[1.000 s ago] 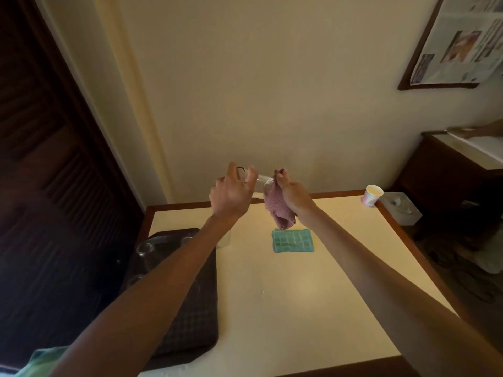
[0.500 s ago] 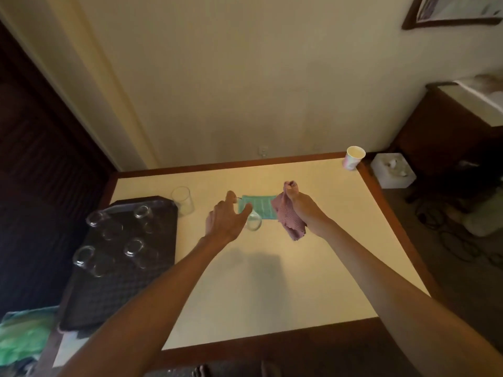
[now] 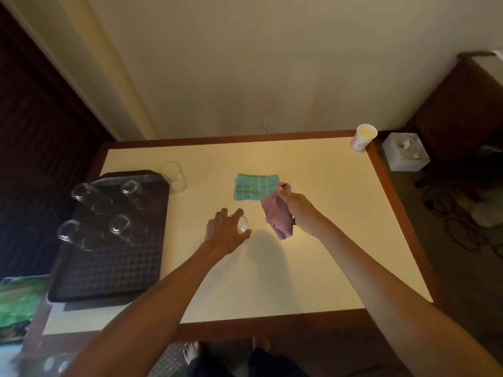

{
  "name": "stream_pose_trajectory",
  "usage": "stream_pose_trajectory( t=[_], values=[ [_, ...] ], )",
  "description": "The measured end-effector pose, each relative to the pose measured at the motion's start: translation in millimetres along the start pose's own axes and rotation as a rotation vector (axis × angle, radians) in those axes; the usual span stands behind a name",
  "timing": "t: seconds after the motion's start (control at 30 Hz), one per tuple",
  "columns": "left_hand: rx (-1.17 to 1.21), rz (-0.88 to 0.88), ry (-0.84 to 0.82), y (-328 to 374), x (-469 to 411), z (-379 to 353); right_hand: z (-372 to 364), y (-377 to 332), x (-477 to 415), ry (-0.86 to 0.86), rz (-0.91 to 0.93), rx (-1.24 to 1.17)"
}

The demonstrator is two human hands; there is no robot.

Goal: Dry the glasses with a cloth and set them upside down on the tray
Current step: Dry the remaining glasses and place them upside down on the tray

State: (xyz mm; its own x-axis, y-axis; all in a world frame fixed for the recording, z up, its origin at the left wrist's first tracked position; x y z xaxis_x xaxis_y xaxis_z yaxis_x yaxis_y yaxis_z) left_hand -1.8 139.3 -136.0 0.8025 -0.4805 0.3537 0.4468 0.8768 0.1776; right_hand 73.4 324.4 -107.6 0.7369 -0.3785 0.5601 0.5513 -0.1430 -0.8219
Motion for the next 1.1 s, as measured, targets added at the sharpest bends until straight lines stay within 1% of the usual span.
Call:
stream_pose_trajectory(
  t=[0.13, 0.27, 0.33, 0.37, 0.4, 0.47, 0.53, 0.6, 0.7, 0.87, 1.0, 1.1],
  values=[
    [-0.053, 0.008, 0.0, 1, -2, -4, -8, -4, -5, -0.062, 0.02, -0.038],
    [-0.022, 0.073, -0.142, -6, -3, -4, -8, -18, -7, -0.057, 0.097, 0.005],
    [0.014, 0.108, -0.169, -10, -8, 9, -8, -28, -8, -0.053, 0.126, -0.014],
    [0.084, 0.113, -0.156, -11, -12, 21, -10, -34, -9, -0.053, 0.124, -0.037],
    [0.211, 0.102, -0.135, -10, -17, 35, -12, -38, -10, -0.057, 0.108, -0.079],
    [0.592, 0.087, -0.103, -9, -24, 67, -20, -49, -11, -0.087, 0.077, -0.172],
    [0.934, 0.111, -0.166, -5, -23, 89, -28, -61, -12, -0.102, 0.053, -0.26],
    [1.077, 0.108, -0.231, 1, -16, 107, -33, -74, -12, -0.085, 0.031, -0.349],
    [1.123, 0.074, -0.228, 6, -10, 124, -40, -93, -10, -0.09, 0.035, -0.422],
    [1.065, -0.001, -0.117, 12, -10, 153, -46, -112, -3, -0.161, 0.061, -0.463],
    [1.067, -0.034, -0.027, 12, -12, 179, -42, -122, 3, -0.195, 0.103, -0.31],
    [1.115, -0.058, -0.006, 15, -13, 195, -43, -124, 4, -0.239, 0.121, -0.243]
  ],
)
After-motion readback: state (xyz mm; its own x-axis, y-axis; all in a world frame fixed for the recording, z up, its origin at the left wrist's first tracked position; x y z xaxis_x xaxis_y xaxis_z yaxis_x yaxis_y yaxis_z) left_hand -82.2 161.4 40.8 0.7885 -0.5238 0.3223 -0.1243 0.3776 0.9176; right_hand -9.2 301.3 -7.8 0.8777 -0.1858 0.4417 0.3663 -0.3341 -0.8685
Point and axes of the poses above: each hand's wrist, its own x-axis away from the middle knuckle, its own z-axis out of the back of the hand, y = z × x, the point moved 10 cm from there along -x, towards the middle knuckle, and after that the axes turned 3 degrees about z, right-handed, at the moved point
